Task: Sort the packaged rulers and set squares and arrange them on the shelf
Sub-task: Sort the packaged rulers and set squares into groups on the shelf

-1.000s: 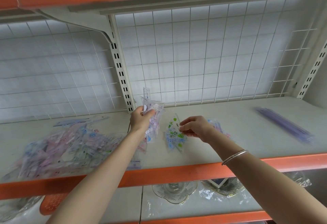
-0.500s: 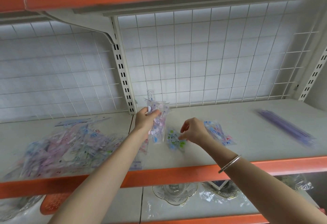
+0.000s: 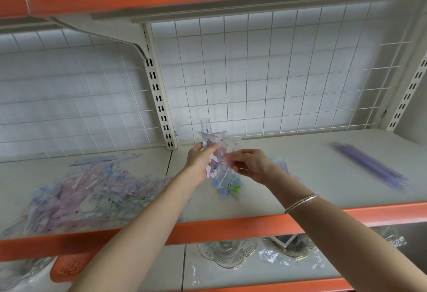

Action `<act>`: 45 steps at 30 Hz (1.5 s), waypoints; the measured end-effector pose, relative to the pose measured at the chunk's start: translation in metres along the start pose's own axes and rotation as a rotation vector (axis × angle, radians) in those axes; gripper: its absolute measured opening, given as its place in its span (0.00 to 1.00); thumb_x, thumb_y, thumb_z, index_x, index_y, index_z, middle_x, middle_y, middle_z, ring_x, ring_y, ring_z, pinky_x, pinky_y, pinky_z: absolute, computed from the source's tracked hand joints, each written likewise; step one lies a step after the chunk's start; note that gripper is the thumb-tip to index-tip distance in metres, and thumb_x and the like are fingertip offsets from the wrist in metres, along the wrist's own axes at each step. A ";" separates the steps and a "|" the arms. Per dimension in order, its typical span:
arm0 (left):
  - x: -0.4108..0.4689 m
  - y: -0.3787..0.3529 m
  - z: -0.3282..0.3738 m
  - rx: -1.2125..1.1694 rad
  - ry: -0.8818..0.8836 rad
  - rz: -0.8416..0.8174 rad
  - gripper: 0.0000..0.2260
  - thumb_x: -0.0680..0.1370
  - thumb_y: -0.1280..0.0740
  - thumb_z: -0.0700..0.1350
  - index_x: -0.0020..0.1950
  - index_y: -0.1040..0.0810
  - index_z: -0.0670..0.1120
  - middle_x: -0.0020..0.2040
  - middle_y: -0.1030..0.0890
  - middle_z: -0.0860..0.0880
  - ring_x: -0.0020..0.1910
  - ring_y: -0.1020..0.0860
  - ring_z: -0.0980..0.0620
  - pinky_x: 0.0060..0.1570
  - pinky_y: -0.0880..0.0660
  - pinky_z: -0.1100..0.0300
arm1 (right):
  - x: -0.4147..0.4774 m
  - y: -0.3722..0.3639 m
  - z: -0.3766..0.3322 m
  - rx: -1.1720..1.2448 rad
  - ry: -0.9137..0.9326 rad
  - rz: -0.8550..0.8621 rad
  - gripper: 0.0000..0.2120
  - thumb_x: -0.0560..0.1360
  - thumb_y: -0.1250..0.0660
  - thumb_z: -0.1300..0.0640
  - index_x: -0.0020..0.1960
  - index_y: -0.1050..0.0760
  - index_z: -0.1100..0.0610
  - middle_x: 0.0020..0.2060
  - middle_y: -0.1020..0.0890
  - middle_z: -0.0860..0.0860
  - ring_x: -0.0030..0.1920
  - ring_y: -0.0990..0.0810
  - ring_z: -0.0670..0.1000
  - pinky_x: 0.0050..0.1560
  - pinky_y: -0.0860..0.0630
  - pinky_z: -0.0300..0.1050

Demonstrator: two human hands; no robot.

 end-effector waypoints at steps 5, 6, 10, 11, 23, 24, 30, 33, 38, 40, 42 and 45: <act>0.005 -0.005 -0.003 0.034 -0.002 0.014 0.15 0.75 0.29 0.40 0.60 0.24 0.40 0.54 0.18 0.40 0.49 0.20 0.41 0.50 0.23 0.47 | 0.002 0.016 -0.001 0.033 -0.045 -0.039 0.03 0.74 0.32 0.66 0.45 0.19 0.64 0.35 0.21 0.55 0.32 0.26 0.49 0.33 0.24 0.36; 0.006 -0.008 -0.004 0.032 -0.004 0.017 0.14 0.75 0.29 0.40 0.59 0.24 0.39 0.53 0.18 0.39 0.48 0.20 0.42 0.49 0.22 0.48 | 0.002 0.019 -0.002 0.050 -0.046 -0.026 0.04 0.75 0.33 0.66 0.46 0.20 0.65 0.34 0.22 0.55 0.31 0.27 0.49 0.32 0.24 0.35; 0.009 -0.019 -0.005 0.031 -0.030 0.048 0.10 0.75 0.29 0.39 0.55 0.22 0.40 0.51 0.18 0.39 0.46 0.20 0.41 0.47 0.22 0.48 | -0.001 0.034 -0.007 0.090 0.023 0.115 0.10 0.75 0.33 0.68 0.56 0.23 0.67 0.35 0.22 0.56 0.31 0.25 0.50 0.29 0.24 0.35; 0.011 -0.021 -0.005 0.043 -0.043 0.064 0.08 0.74 0.30 0.39 0.52 0.22 0.41 0.50 0.18 0.39 0.44 0.21 0.42 0.46 0.23 0.50 | -0.002 0.041 -0.009 0.074 0.058 0.178 0.10 0.74 0.34 0.68 0.56 0.23 0.66 0.35 0.22 0.56 0.31 0.24 0.50 0.29 0.25 0.35; 0.015 -0.065 -0.007 0.046 -0.030 0.009 0.04 0.75 0.30 0.39 0.46 0.24 0.44 0.41 0.20 0.44 0.35 0.25 0.46 0.37 0.27 0.57 | -0.002 0.124 0.001 -0.739 0.059 0.585 0.21 0.69 0.26 0.63 0.60 0.25 0.64 0.57 0.23 0.60 0.54 0.23 0.56 0.44 0.33 0.37; 0.014 -0.069 -0.008 0.038 -0.017 -0.006 0.04 0.75 0.30 0.38 0.45 0.24 0.44 0.41 0.20 0.44 0.36 0.25 0.46 0.37 0.27 0.56 | -0.002 0.125 0.003 -0.769 0.055 0.582 0.24 0.69 0.26 0.62 0.63 0.27 0.64 0.60 0.25 0.60 0.55 0.24 0.56 0.45 0.34 0.36; 0.013 -0.094 -0.012 0.014 0.019 -0.047 0.08 0.76 0.30 0.39 0.53 0.23 0.41 0.52 0.19 0.39 0.45 0.22 0.43 0.44 0.25 0.53 | -0.007 0.116 -0.009 -0.585 0.236 0.502 0.11 0.76 0.33 0.54 0.50 0.21 0.63 0.42 0.20 0.55 0.35 0.25 0.49 0.34 0.31 0.38; 0.013 -0.106 -0.015 0.023 0.016 -0.080 0.11 0.76 0.30 0.39 0.57 0.25 0.41 0.51 0.19 0.43 0.44 0.21 0.47 0.33 0.23 0.62 | -0.010 0.108 -0.015 -0.378 0.180 0.338 0.09 0.75 0.31 0.57 0.45 0.21 0.64 0.36 0.20 0.55 0.30 0.26 0.48 0.25 0.34 0.31; 0.011 -0.111 -0.017 0.036 0.015 -0.099 0.05 0.77 0.33 0.38 0.51 0.25 0.40 0.43 0.20 0.42 0.35 0.22 0.48 0.24 0.25 0.64 | -0.009 0.118 -0.019 -0.269 0.112 0.348 0.04 0.74 0.31 0.63 0.44 0.21 0.64 0.34 0.19 0.54 0.29 0.27 0.48 0.22 0.38 0.32; 0.014 -0.108 -0.017 0.039 -0.003 -0.071 0.06 0.76 0.33 0.39 0.52 0.24 0.40 0.46 0.20 0.39 0.37 0.22 0.44 0.27 0.26 0.60 | -0.006 0.129 -0.018 -0.288 0.092 0.412 0.03 0.73 0.31 0.63 0.44 0.21 0.64 0.34 0.20 0.53 0.30 0.29 0.47 0.21 0.37 0.31; 0.018 -0.104 -0.017 0.039 -0.020 -0.020 0.05 0.75 0.33 0.40 0.50 0.24 0.41 0.47 0.20 0.38 0.40 0.22 0.43 0.34 0.25 0.57 | -0.003 0.138 -0.014 -0.368 0.055 0.464 0.03 0.72 0.29 0.63 0.40 0.20 0.63 0.34 0.19 0.55 0.33 0.27 0.49 0.28 0.33 0.35; 0.019 -0.101 -0.015 0.033 -0.022 0.019 0.02 0.76 0.34 0.38 0.44 0.26 0.43 0.42 0.21 0.41 0.38 0.22 0.44 0.37 0.26 0.56 | 0.000 0.145 -0.006 -0.641 0.004 0.529 0.05 0.69 0.27 0.61 0.39 0.19 0.64 0.35 0.20 0.57 0.37 0.24 0.53 0.37 0.29 0.41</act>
Point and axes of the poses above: each hand's wrist, its own x-axis towards the middle knuckle, its own y-axis out of the back of the hand, z = x × y, the point moved 2 cm from there along x, towards the middle knuckle
